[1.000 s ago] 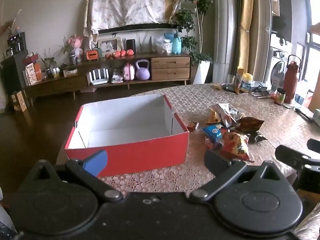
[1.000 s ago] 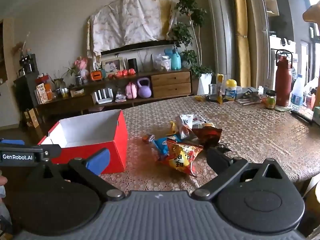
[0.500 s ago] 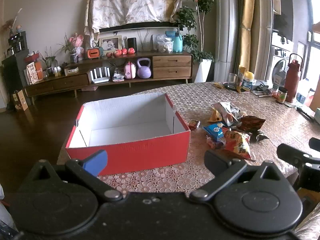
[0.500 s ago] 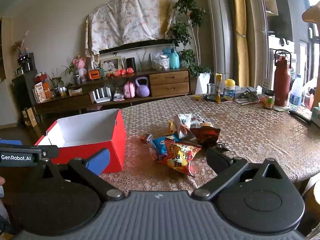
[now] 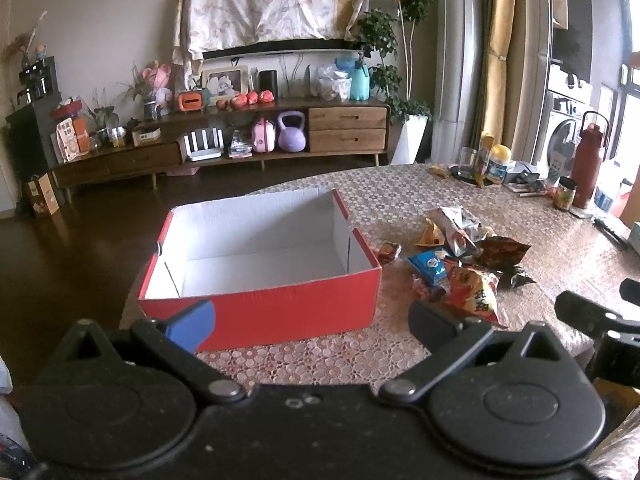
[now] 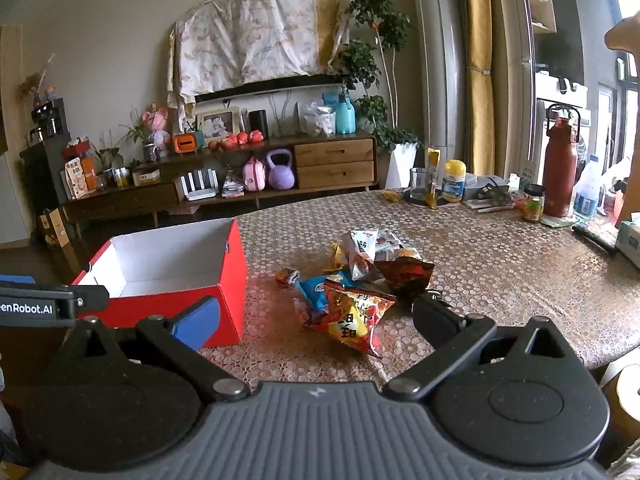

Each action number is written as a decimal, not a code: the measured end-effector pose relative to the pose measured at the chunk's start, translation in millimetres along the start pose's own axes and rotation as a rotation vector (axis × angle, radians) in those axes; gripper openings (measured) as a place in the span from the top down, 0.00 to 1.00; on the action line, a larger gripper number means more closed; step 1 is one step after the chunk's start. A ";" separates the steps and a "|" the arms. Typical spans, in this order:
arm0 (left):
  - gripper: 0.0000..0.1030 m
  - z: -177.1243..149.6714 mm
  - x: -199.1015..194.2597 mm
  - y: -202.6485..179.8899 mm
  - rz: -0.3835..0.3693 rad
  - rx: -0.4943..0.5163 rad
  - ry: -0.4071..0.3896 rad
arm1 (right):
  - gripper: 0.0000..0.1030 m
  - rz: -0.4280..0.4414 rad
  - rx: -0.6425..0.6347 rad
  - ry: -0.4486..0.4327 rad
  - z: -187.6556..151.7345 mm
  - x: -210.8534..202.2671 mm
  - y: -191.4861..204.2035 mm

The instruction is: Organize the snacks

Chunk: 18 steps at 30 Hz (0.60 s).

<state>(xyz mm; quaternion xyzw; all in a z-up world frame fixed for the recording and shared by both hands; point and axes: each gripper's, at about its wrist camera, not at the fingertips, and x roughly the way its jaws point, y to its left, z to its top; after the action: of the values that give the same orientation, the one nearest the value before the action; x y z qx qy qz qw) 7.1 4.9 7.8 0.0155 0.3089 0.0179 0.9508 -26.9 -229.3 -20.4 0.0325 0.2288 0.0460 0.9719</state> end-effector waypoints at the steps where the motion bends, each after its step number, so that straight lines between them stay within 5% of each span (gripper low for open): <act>1: 0.00 0.7 -0.1 -0.1 0.000 -0.001 0.001 | 0.00 0.000 0.000 -0.002 0.6 -0.2 -0.4; 18: 0.00 5.4 -2.8 -0.4 -0.008 -0.008 0.013 | 0.00 0.000 -0.002 -0.007 2.8 -5.0 2.6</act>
<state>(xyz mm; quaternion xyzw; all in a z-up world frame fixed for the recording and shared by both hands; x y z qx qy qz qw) 8.1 4.3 13.8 0.0105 0.3151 0.0154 0.9489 -30.3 -227.4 -15.5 0.0317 0.2252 0.0462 0.9727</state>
